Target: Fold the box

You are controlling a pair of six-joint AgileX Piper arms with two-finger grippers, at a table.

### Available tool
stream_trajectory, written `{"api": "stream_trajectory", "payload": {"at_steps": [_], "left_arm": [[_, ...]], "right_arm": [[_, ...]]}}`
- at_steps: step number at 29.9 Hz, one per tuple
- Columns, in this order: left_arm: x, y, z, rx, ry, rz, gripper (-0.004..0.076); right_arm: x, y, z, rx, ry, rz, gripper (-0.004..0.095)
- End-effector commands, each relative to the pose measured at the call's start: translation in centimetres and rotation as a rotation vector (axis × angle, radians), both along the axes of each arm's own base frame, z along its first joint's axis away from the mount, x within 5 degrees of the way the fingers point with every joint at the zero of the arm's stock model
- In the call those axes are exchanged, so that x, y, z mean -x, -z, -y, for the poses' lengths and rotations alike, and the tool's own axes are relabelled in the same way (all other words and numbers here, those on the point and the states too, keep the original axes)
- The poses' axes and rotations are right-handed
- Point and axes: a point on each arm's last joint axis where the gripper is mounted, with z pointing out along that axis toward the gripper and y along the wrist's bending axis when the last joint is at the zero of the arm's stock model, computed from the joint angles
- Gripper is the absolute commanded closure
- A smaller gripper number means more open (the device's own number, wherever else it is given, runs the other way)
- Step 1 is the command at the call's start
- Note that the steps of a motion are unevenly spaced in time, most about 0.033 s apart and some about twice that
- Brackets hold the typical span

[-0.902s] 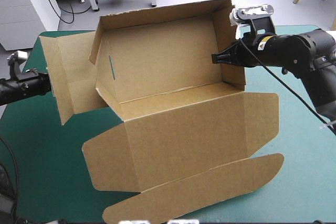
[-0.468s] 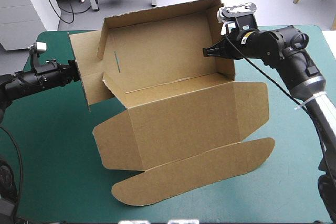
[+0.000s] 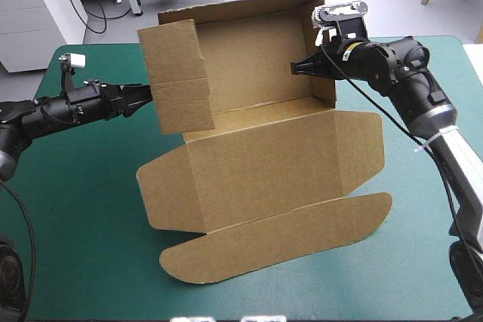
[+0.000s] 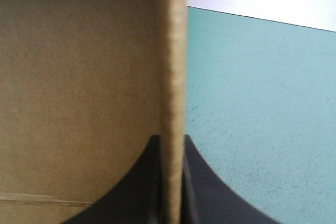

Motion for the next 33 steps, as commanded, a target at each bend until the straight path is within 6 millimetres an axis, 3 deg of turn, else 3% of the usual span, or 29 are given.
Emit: {"api": "stream_trajectory", "payload": {"at_steps": [1, 6, 15, 22, 28, 33], "left_arm": [[2.6, -4.8, 1.4, 0.070, 0.107, 0.153, 0.0081], [3.7, -6.1, 1.9, 0.066, 0.115, 0.192, 0.0081], [4.0, -6.5, 4.2, 0.104, 0.192, 0.212, 0.0081], [3.8, -6.3, 4.8, 0.076, 0.184, 0.208, 0.0087], [2.9, -6.2, 6.7, -0.163, -0.020, 0.061, 0.0088], [3.0, -7.5, 9.2, -0.283, -0.163, 0.039, 0.0088]], "right_arm": [[0.4, -2.7, 0.6, -0.052, 0.035, 0.135, 0.0912], [0.2, -2.8, 0.5, -0.067, 0.041, 0.148, 0.0912], [0.3, -2.7, 0.4, -0.069, 0.036, 0.133, 0.0912], [1.2, -2.9, -2.0, -0.008, 0.052, 0.179, 0.0905], [2.4, -3.3, -4.1, 0.073, 0.099, 0.247, 0.0905], [2.6, -3.3, -4.5, 0.066, 0.111, 0.247, 0.0905]]}}
